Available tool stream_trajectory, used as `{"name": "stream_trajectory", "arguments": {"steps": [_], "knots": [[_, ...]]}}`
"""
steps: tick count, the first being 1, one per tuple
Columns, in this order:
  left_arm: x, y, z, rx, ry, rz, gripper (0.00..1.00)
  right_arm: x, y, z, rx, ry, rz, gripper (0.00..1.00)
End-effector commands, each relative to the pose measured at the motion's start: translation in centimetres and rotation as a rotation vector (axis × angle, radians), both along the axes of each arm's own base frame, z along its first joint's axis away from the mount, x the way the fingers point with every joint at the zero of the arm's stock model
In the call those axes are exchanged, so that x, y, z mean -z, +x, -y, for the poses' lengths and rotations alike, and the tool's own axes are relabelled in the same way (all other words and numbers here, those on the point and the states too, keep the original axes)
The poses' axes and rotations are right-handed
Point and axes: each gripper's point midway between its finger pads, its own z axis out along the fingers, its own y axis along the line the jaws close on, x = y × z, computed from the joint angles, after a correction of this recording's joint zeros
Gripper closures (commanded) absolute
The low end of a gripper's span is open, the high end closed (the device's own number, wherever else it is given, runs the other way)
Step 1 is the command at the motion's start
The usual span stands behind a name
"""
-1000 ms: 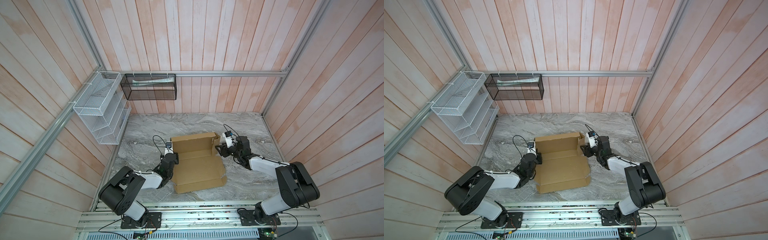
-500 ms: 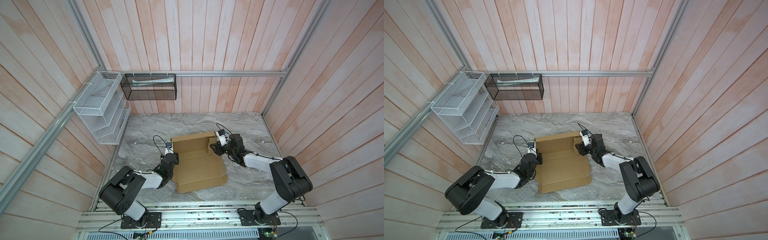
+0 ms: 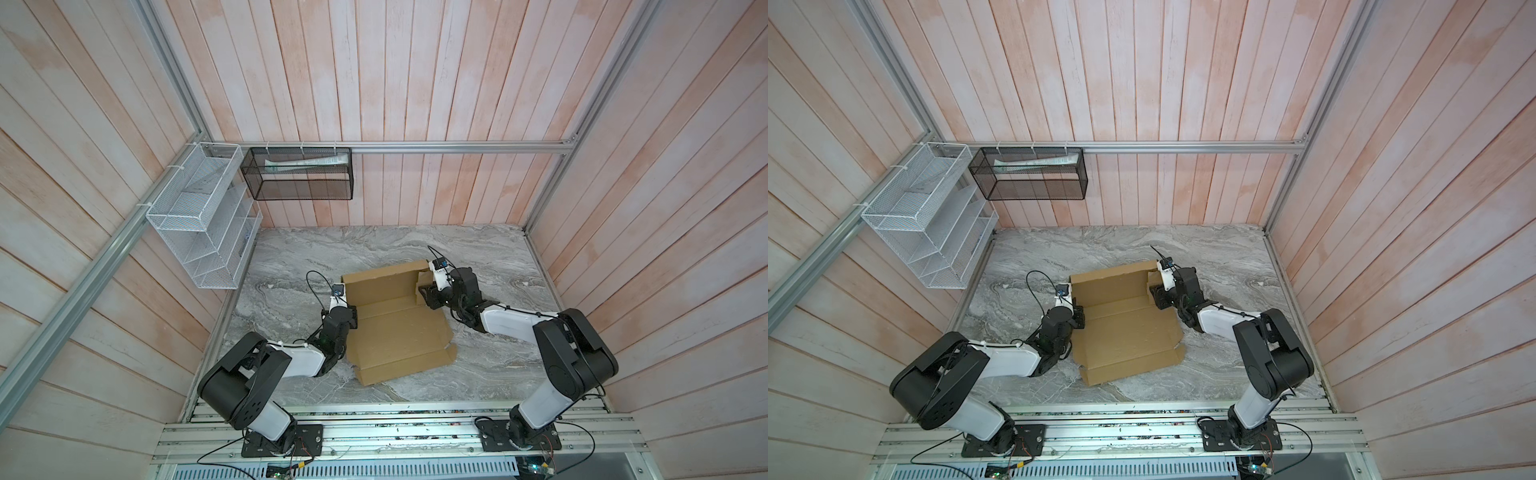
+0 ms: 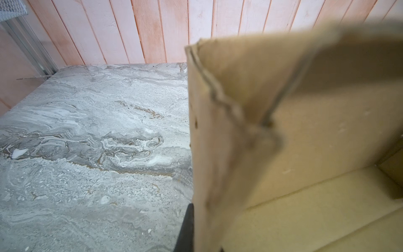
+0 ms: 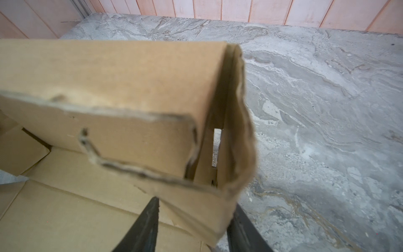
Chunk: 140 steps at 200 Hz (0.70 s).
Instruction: Fold the paper box
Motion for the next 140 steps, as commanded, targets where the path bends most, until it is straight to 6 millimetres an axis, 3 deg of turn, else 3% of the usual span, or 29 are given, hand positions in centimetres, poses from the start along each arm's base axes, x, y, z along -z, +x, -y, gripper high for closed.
{"name": "stream_trajectory", "arguments": {"steps": [1,73,140], "knots": [[-0.4,0.0,0.8,0.032,-0.016,0.019,1.0,-0.7,1.3,-0.2,0.05,0.013,0.031,0.5],[-0.5,0.1,0.8,0.033,-0.014,0.021,1.0,-1.4,1.0,-1.8,0.012,0.021,0.051,0.53],[-0.6,0.0,1.0,0.04,-0.009,0.022,1.0,-2.0,1.4,-1.5,0.059,0.015,0.069,0.53]]}}
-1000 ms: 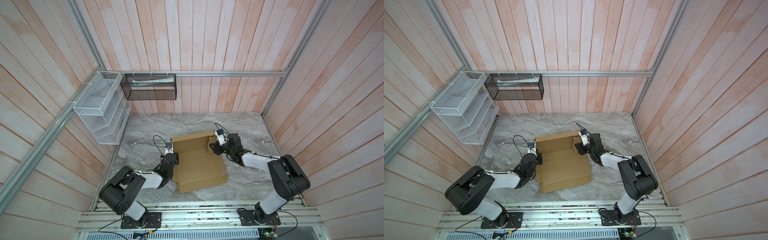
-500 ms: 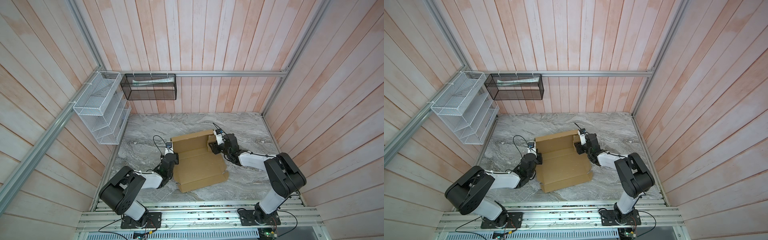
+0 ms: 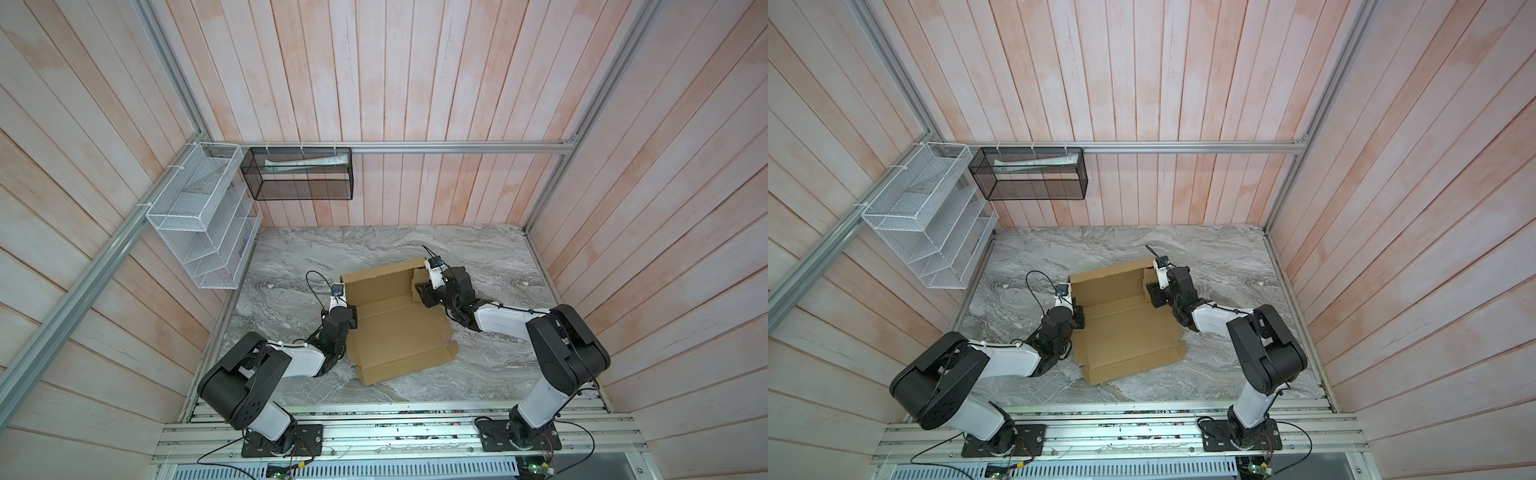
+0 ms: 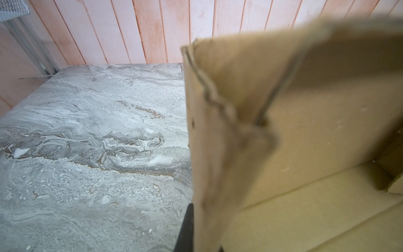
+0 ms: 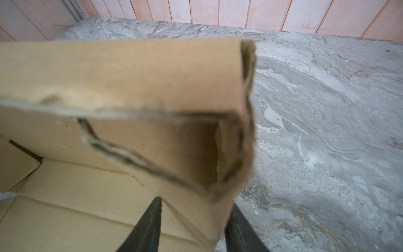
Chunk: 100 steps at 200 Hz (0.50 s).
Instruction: Fold the paper box
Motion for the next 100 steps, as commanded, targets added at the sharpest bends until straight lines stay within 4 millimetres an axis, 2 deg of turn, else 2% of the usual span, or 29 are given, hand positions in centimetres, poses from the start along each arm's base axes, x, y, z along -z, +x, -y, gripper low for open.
{"name": "stream_trajectory", "arguments": {"steps": [1,49,100], "knots": [[-0.6,0.0,1.0,0.04,-0.01,0.022,1.0,-1.9,0.8,-0.4,0.034,0.023,0.049,0.53],[-0.5,0.0,1.1,0.039,-0.009,0.022,1.0,-1.5,2.1,0.8,0.167,-0.002,0.064,0.54],[-0.6,0.0,1.0,0.035,-0.008,0.023,1.0,-0.3,2.8,1.1,0.215,-0.027,0.049,0.63]]}}
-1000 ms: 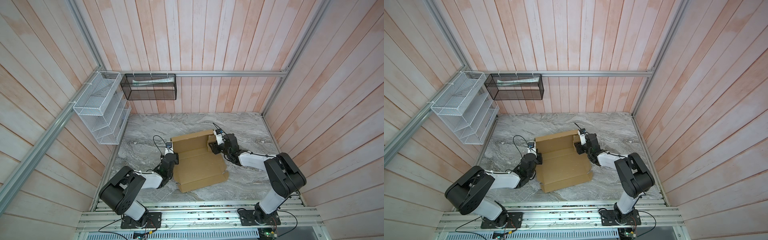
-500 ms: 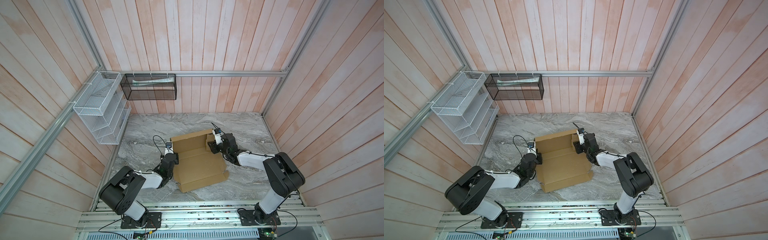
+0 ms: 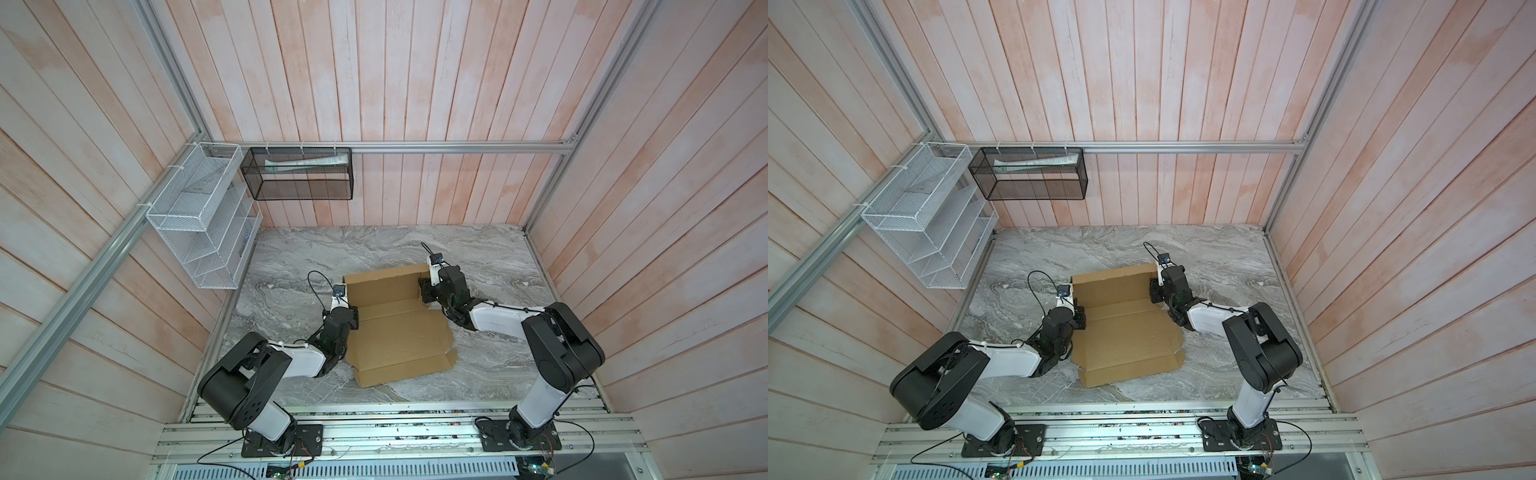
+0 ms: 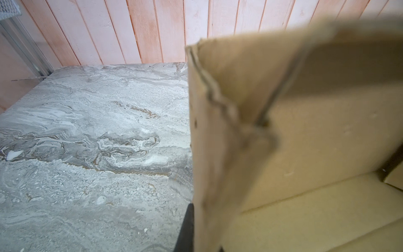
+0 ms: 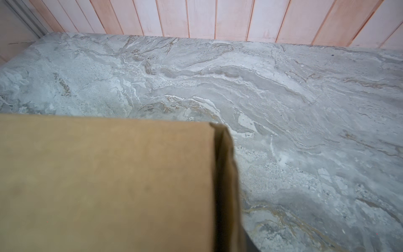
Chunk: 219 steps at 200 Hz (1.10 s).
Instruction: Fold the paper box
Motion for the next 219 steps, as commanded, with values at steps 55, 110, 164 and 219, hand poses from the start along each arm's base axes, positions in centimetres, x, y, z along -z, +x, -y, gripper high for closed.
{"name": "stream_trajectory", "arguments": {"steps": [55,110,164,219], "knots": [[-0.5,0.1,0.4,0.014,-0.01,0.023,1.0,0.7,0.5,0.3,0.05,-0.022,-0.01,0.8],[-0.5,0.1,0.3,0.008,-0.013,0.023,1.0,1.5,0.3,0.4,0.051,-0.042,-0.035,0.88],[-0.8,0.1,0.2,0.003,-0.012,0.029,1.0,2.0,-0.1,0.1,0.036,-0.069,-0.047,0.95],[-0.9,0.2,0.1,-0.012,-0.01,0.025,1.0,1.7,-0.5,-0.3,0.024,-0.067,-0.053,0.85]]}}
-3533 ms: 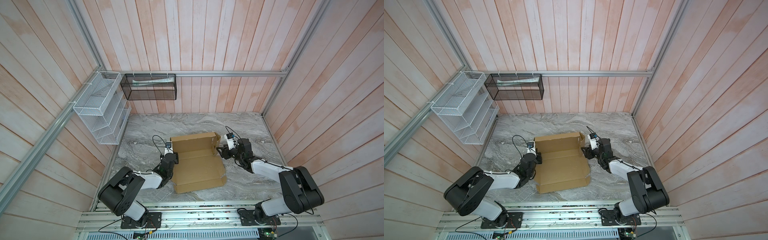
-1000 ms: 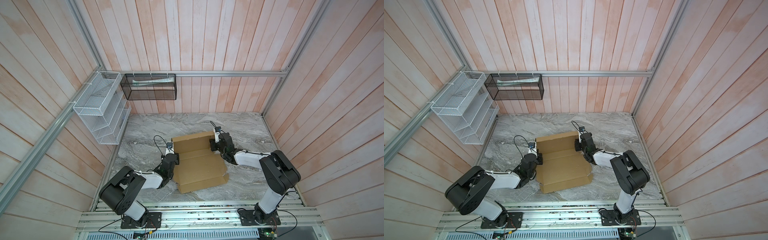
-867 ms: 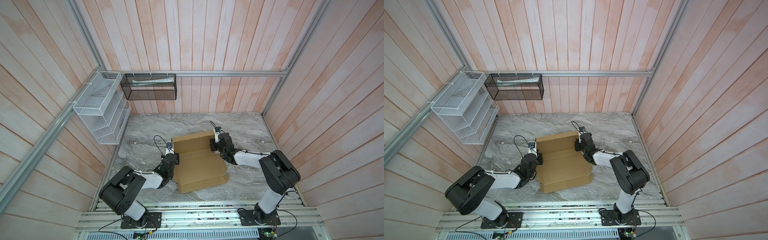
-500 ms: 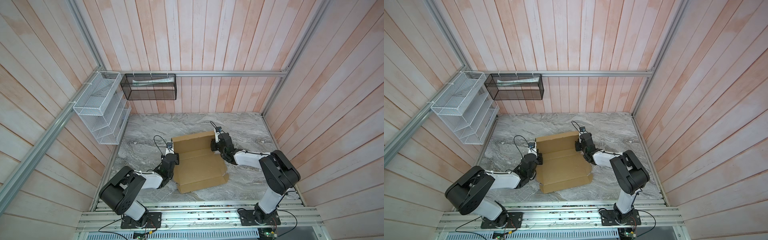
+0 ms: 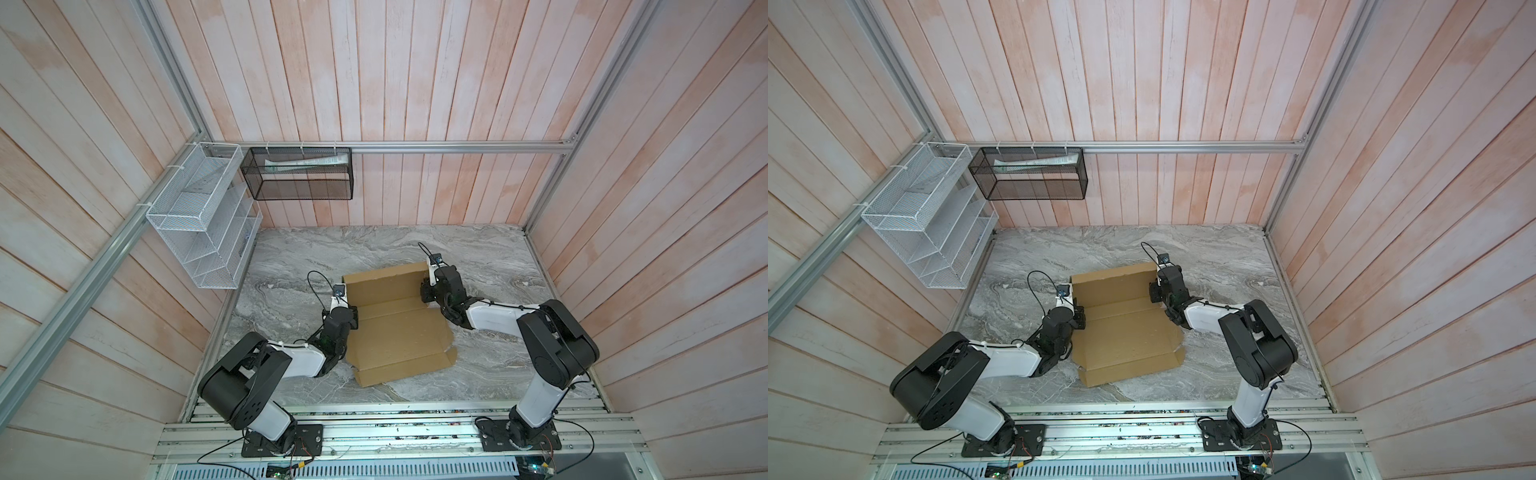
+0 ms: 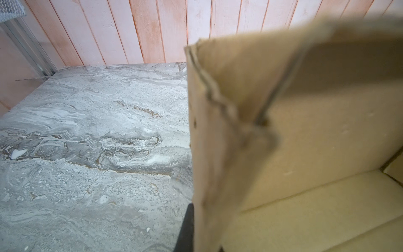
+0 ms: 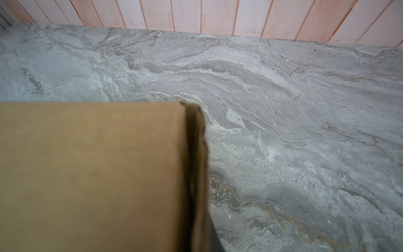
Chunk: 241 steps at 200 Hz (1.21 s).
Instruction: Fold the paper box
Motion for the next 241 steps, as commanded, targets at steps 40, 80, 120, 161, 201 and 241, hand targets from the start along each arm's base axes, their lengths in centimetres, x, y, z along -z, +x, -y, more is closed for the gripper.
{"name": "stream_trajectory", "arguments": {"steps": [40,80,120,161,201,241], "knots": [[-0.9,0.3,0.1,-0.015,-0.012,0.021,1.0,0.5,-1.1,-0.8,-0.025,0.002,-0.041,0.83],[-0.9,0.4,0.0,-0.021,-0.012,0.02,1.0,0.9,-1.5,-0.9,-0.018,0.017,-0.054,0.82],[-0.8,0.4,0.0,-0.024,-0.011,0.016,1.0,1.8,-2.0,-1.0,-0.015,0.016,-0.074,0.82],[-0.8,0.5,0.1,-0.022,-0.01,0.014,1.0,2.3,-2.4,-1.0,-0.019,0.025,-0.087,0.79],[-0.8,0.4,0.0,-0.023,-0.01,0.013,1.0,2.8,-2.7,-1.0,-0.018,0.031,-0.096,0.81],[-0.8,0.4,0.1,-0.019,-0.011,0.012,1.0,2.5,-2.6,-1.0,-0.017,0.033,-0.089,0.88]]}}
